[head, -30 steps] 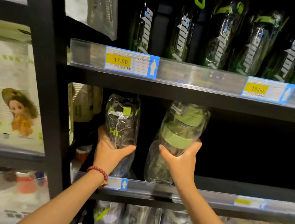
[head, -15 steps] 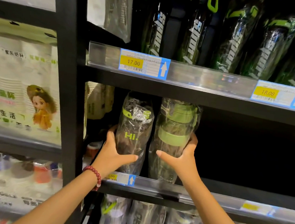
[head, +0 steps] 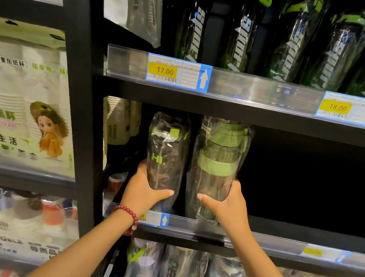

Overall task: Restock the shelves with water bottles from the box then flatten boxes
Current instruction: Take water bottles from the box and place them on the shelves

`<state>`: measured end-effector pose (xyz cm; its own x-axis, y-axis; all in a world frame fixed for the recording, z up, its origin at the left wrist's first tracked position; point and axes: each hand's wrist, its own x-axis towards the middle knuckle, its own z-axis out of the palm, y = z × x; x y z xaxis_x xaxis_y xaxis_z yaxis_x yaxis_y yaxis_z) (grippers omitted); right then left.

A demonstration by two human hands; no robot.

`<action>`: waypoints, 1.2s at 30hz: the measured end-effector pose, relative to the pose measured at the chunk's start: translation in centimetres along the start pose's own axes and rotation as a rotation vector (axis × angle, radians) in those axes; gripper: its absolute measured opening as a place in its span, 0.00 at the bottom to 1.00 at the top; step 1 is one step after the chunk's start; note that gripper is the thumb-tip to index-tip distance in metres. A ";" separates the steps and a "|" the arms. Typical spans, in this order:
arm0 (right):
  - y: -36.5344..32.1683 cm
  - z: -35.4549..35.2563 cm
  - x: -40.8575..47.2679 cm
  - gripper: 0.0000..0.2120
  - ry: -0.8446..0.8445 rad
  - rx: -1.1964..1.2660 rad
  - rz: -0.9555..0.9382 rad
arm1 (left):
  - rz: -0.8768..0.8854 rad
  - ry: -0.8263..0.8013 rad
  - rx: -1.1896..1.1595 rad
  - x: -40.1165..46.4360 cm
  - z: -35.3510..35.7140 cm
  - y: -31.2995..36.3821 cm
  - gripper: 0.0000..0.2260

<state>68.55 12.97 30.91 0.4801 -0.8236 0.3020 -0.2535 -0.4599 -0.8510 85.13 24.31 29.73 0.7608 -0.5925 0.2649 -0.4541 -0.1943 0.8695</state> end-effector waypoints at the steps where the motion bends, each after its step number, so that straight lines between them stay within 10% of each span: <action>1: 0.0 0.2 0.0 0.27 0.015 0.001 0.000 | -0.008 -0.028 -0.059 0.3 -0.3 0.0 0.32; 8: -0.2 0.8 0.8 0.26 0.014 -0.008 0.036 | -0.031 -0.076 -0.126 0.5 -0.2 -0.6 0.33; 15: 1.8 1.6 0.9 0.30 -0.055 -0.125 0.078 | -0.065 0.078 0.353 -0.5 0.7 0.2 0.40; 31: 2.5 2.8 3.6 0.15 -0.080 -0.197 0.085 | -0.288 -0.110 -0.153 4.2 0.9 -1.0 0.22; 36: 3.1 3.1 3.5 0.18 -0.027 -0.171 0.090 | -0.220 0.172 -0.120 2.1 2.7 -0.2 0.47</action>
<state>72.05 9.66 27.99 0.4705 -0.8559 0.2148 -0.4342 -0.4365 -0.7880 85.60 20.99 29.05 0.9067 -0.4036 0.1224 -0.2194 -0.2036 0.9541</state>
